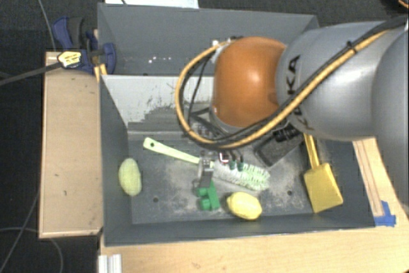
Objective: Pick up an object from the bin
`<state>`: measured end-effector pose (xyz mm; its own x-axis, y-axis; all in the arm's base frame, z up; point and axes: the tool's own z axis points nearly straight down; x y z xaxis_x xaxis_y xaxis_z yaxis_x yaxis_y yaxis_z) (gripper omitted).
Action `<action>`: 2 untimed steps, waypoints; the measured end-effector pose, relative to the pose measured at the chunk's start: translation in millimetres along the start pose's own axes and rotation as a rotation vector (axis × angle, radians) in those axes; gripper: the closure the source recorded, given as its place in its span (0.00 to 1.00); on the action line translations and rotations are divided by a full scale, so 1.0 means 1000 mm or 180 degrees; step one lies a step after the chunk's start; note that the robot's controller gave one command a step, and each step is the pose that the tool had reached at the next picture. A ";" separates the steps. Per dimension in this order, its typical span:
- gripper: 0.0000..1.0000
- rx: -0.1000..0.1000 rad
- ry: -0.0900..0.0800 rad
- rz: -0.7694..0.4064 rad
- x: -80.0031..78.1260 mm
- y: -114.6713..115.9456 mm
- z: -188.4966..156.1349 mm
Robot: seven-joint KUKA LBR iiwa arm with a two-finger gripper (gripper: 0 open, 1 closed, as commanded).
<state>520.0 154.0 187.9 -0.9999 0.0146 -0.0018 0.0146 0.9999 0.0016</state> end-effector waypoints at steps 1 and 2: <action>0.00 0.0000 0.0000 0.0002 0.000 0.000 0.000; 0.00 0.0001 -0.0015 0.0154 -0.045 -0.042 0.033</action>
Offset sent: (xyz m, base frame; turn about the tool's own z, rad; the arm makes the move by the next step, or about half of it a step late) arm 0.0423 -0.0396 -0.0317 0.0418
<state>564.4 111.6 155.3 -0.9980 0.0628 -0.0063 0.0628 0.9980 0.0015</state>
